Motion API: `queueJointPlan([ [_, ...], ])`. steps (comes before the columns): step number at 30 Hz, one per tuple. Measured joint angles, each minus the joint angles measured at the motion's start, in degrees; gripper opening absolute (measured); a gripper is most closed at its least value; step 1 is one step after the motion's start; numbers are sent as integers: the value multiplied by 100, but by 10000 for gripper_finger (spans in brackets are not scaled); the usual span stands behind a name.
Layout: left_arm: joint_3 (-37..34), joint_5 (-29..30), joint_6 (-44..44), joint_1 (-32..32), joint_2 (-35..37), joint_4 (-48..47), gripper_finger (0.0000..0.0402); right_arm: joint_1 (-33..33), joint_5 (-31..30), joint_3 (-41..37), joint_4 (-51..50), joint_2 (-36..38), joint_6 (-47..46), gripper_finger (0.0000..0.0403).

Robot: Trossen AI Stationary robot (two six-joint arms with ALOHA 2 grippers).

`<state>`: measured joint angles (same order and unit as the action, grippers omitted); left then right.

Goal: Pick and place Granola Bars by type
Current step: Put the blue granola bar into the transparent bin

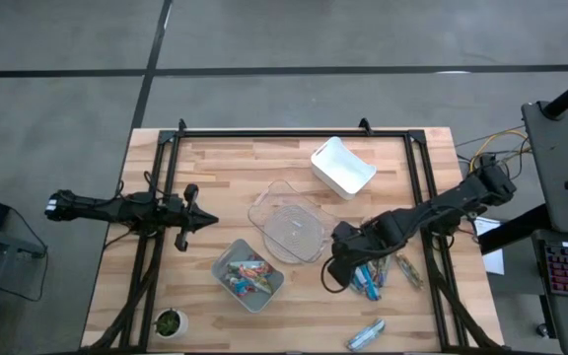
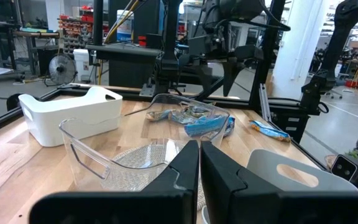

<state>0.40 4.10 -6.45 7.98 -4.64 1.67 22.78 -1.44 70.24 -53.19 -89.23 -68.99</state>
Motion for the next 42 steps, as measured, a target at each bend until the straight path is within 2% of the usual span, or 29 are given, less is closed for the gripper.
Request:
queueJointPlan([
  [4, 0, 0, 1, -1, 0, 0, 0, -93, -2, -32, -12, 0, -519, 254],
  [7, 0, -2, 0, -1, 0, 0, 0, -197, -2, -62, -54, 0, -493, 273],
  [10, 2, -2, 1, -1, 0, 0, 0, -245, 11, -81, -125, 0, -388, 287],
  [13, 0, 0, 1, 1, 0, 0, 0, -248, 3, -149, -389, 0, -675, 293],
  [18, 2, -2, 1, -1, 0, 0, 0, -234, 80, -525, -536, 0, -1020, 293],
  [27, 0, -2, 1, 1, 0, 0, 0, -56, 322, -1068, 226, 0, -1615, 286],
  [32, 1, -1, 1, -1, 0, 0, 0, -40, 327, -1309, 822, -7, -1677, 287],
  [42, 2, 0, 1, 0, -2, 0, 0, -68, 292, -1351, 927, -393, -1641, 273],
])
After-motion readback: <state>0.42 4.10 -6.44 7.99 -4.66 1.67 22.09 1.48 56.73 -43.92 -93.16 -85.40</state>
